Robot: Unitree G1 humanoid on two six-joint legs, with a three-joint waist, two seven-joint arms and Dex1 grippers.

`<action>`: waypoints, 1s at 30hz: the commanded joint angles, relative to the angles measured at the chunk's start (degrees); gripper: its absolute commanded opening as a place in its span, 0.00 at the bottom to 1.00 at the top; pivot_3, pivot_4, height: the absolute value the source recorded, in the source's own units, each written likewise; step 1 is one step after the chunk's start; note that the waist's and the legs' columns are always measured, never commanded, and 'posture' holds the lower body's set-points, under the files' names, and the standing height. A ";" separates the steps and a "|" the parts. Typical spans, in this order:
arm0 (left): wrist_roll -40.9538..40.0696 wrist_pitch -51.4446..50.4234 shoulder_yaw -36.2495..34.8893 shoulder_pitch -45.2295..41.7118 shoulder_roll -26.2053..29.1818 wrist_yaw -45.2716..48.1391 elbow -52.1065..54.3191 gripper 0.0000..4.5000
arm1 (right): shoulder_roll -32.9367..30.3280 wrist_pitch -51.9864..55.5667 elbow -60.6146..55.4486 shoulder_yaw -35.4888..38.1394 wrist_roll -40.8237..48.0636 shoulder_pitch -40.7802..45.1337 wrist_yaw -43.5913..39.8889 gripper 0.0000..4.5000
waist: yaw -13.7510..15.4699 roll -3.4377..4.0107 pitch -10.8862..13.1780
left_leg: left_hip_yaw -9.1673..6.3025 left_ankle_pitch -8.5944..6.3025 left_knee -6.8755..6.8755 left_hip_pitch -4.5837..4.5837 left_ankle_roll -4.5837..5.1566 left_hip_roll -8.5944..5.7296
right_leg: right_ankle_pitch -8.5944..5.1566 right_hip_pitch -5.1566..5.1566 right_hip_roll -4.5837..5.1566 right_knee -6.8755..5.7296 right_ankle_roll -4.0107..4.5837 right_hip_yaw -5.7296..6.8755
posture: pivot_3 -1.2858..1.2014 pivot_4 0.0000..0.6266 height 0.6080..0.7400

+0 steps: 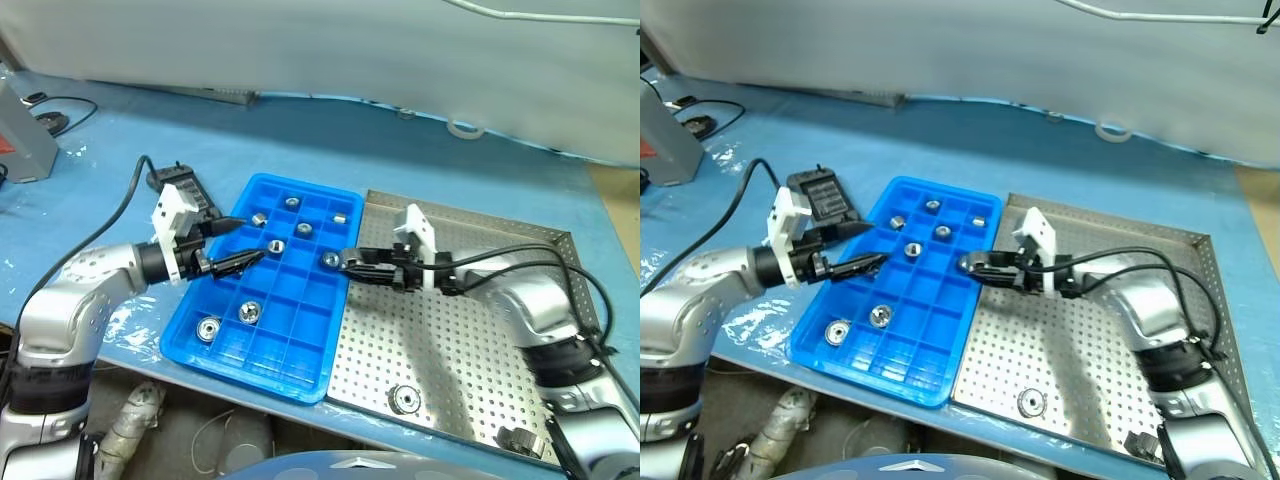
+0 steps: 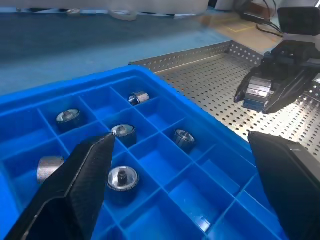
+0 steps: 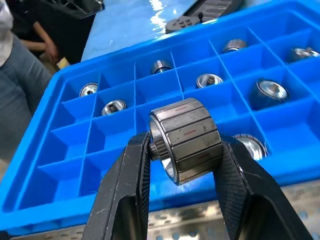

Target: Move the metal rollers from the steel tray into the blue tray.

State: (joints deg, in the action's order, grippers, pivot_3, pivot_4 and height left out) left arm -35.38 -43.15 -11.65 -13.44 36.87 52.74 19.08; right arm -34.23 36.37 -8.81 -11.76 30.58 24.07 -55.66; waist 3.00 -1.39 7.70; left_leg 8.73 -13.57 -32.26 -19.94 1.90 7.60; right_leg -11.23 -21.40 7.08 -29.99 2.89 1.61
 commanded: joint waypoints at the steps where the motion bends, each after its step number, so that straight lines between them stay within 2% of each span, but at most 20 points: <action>1: -2.48 -1.30 -3.20 0.66 0.31 -3.70 3.84 1.00 | 3.19 -4.09 2.80 -2.75 -2.84 3.08 -2.14 0.38 | 0.56 -0.02 0.01 | -0.07 0.04 0.04 -0.01 -0.06 0.03 | 0.00 -0.01 -0.03 -0.01 0.00 0.06 | 0.57 0.24 1.00; 5: -4.22 -2.84 -5.03 1.13 -0.45 -8.10 3.67 1.00 | 6.82 -8.59 8.95 -8.16 -9.57 6.11 -3.23 0.38 | 1.19 -0.09 0.01 | -0.13 0.13 0.04 0.00 -0.20 0.09 | -0.03 -0.21 -0.13 -0.63 0.05 0.07 | 0.58 0.24 1.00; 12: -4.76 -0.93 -6.08 3.41 0.77 -7.73 1.33 1.00 | 14.39 -10.60 16.86 -9.12 -13.51 10.64 -2.26 0.38 | 1.06 -0.31 0.07 | -0.15 0.15 0.02 -0.02 -0.24 0.09 | -0.09 -0.31 -0.16 -0.74 0.14 0.05 | 0.59 0.24 1.00; 23: -3.48 2.77 -3.75 2.10 0.82 -6.46 -2.37 1.00 | 17.01 -10.38 19.56 -9.12 -15.76 11.64 -4.88 0.38 | 1.11 -0.43 0.13 | -0.19 0.20 0.02 -0.03 -0.32 0.11 | -0.09 -0.33 -0.26 -0.82 0.15 0.05 | 0.58 0.24 1.00; 26: -3.00 3.76 -2.70 1.45 0.57 -5.88 -3.51 1.00 | 17.19 -10.11 18.88 -8.89 -15.87 11.17 -4.83 0.54 | 1.05 -0.43 0.12 | -0.19 0.21 0.01 -0.01 -0.35 0.14 | -0.09 -0.33 -0.28 -0.84 0.15 0.04 | 0.57 0.24 1.00; 30: -2.53 5.16 -1.46 -0.15 0.65 -4.90 -5.65 1.00 | 17.57 -6.64 18.93 -7.75 -15.46 11.37 -3.11 0.83 | 1.03 -0.43 0.12 | -0.19 0.25 0.02 0.03 -0.41 0.22 | -0.09 -0.33 -0.37 -0.87 0.15 0.02 | 0.57 0.24 1.00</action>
State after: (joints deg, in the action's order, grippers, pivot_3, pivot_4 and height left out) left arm -37.96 -39.73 -12.91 -12.31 37.21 47.02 13.30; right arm -16.47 28.55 11.36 -20.86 14.43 35.04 -58.93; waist 4.03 -1.83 7.82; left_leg 8.54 -13.31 -32.23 -19.90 1.48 7.84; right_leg -11.32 -21.73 6.69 -30.86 3.03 1.64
